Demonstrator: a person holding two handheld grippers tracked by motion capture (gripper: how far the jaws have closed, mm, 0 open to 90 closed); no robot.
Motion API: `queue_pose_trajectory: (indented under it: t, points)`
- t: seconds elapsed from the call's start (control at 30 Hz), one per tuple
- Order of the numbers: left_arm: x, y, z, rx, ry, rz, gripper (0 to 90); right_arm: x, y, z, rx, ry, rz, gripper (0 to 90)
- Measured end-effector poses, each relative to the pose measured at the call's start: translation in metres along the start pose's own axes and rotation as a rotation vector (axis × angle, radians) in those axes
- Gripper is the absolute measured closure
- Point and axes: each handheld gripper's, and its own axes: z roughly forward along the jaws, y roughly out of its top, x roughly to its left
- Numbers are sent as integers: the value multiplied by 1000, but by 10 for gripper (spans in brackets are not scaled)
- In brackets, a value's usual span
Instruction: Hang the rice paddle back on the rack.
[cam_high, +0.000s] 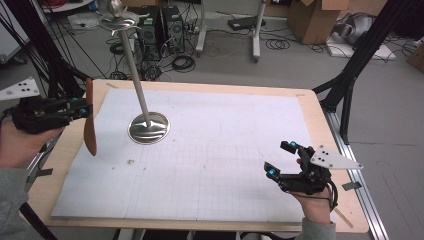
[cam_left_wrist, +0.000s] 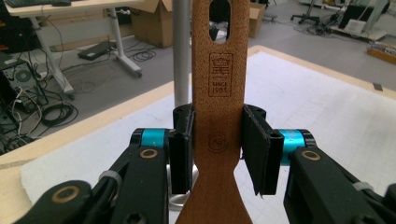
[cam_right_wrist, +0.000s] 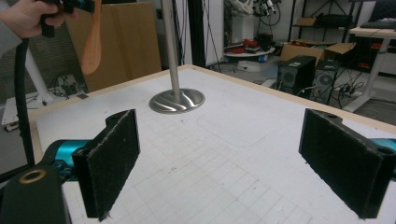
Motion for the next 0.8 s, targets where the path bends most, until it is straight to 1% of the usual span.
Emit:
queue_pose_trajectory:
  t: [0.03, 0.07, 0.17, 0.43, 0.57, 0.7, 0.77, 0.8]
  points:
    - [1, 2, -1, -3, 1, -2, 652, 0, 0, 0, 0, -1, -2, 112]
    - [2, 4, -2, -7, 2, -3, 652, 1, 0, 0, 3, 3, 7, 113]
    - [3, 11, -2, -3, 7, -1, 652, 1, 0, 1, 4, 3, 0, 112]
    - [5, 30, 0, -27, -8, -2, 652, 2, 2, 0, -1, 6, -11, 112]
    - [5, 39, 0, -32, -17, 10, 652, 2, 2, -1, -1, 7, -3, 112]
    - [8, 47, -1, -45, -14, 7, 652, 2, 2, -1, 1, 7, -4, 112]
    - [9, 50, 0, -42, -11, 13, 652, 2, 3, -2, -4, 6, -11, 112]
    - [9, 52, 0, -49, -9, 9, 652, 2, 3, -3, -2, 4, -6, 112]
